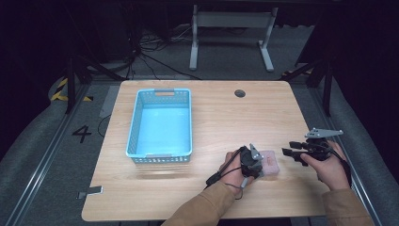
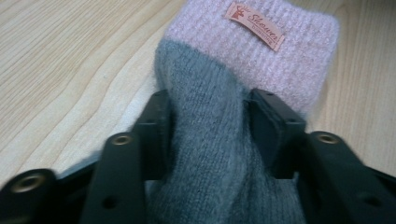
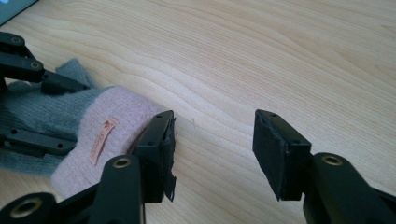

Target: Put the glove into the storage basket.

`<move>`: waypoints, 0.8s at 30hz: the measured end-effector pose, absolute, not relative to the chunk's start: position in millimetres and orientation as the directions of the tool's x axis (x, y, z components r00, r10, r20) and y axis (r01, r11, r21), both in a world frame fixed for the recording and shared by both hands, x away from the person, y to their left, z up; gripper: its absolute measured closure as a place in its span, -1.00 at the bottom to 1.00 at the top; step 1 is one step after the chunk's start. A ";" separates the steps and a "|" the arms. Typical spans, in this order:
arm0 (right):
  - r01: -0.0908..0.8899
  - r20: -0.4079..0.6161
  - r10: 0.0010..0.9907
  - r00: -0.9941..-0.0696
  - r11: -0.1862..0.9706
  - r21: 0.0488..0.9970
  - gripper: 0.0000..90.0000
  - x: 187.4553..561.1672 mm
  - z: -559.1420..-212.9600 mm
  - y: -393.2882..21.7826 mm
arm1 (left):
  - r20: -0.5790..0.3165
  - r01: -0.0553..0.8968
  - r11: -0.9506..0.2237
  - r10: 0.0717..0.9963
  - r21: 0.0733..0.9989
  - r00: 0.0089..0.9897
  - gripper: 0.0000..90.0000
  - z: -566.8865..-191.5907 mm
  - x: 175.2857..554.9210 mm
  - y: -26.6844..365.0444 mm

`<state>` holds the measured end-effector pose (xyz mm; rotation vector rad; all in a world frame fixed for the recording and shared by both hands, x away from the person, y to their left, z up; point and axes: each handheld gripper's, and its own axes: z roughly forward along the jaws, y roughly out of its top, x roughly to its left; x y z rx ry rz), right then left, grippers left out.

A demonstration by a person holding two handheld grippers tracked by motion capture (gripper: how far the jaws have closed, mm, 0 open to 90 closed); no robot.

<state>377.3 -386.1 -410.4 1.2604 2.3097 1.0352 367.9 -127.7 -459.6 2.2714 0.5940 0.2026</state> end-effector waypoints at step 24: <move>0.601 0.080 0.825 -0.559 0.337 0.725 0.16 384.4 -409.6 -388.3 | -0.056 0.338 -0.602 0.436 0.723 0.898 0.60 -431.2 366.0 -117.0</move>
